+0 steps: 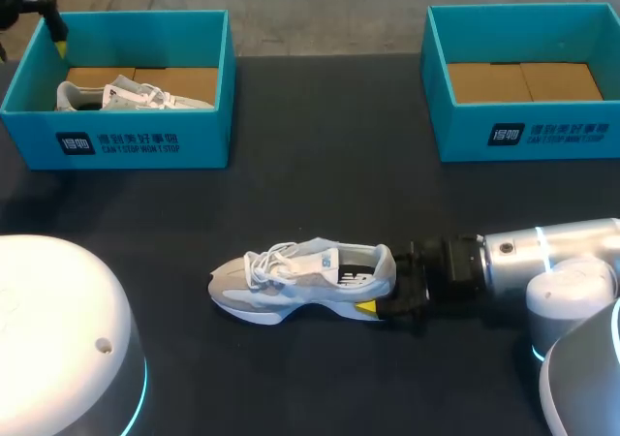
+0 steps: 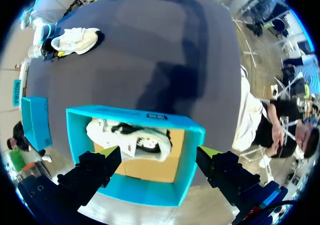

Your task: Take the shoe out of the shoebox, open the shoe tongue, remove and reinsert the insole, then place the shoe into the shoebox

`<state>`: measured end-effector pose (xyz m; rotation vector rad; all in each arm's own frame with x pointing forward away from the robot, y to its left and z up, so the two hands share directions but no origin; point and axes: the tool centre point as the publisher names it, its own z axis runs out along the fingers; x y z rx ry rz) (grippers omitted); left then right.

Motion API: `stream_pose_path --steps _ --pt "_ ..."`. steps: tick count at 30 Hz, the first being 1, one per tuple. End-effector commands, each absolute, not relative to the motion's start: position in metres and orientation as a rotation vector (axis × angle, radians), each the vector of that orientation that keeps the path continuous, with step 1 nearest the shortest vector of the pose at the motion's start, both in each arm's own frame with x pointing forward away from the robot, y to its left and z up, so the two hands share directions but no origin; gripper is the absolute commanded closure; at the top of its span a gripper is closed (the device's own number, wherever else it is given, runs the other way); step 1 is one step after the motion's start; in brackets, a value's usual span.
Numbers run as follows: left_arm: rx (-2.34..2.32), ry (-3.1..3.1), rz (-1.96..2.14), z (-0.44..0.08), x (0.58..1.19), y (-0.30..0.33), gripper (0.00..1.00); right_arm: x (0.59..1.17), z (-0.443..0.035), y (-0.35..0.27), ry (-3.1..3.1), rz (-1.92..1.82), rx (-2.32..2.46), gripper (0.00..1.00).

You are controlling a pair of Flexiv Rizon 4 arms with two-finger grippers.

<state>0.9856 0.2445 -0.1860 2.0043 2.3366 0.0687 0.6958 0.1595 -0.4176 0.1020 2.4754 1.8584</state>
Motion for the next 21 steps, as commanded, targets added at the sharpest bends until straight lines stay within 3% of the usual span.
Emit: stream_pose_path --steps 1,11,21 --pt "1.87 2.512 0.076 -0.181 0.958 0.219 0.0 0.695 -0.419 0.162 2.479 1.853 0.104 1.0" --pt "1.003 3.085 0.074 -0.186 0.927 0.157 0.0 0.695 -0.419 0.162 2.479 1.853 0.104 1.0" --pt "0.921 3.126 -0.134 -0.18 0.902 0.121 0.0 0.695 -0.419 0.162 2.479 1.853 0.104 1.0"
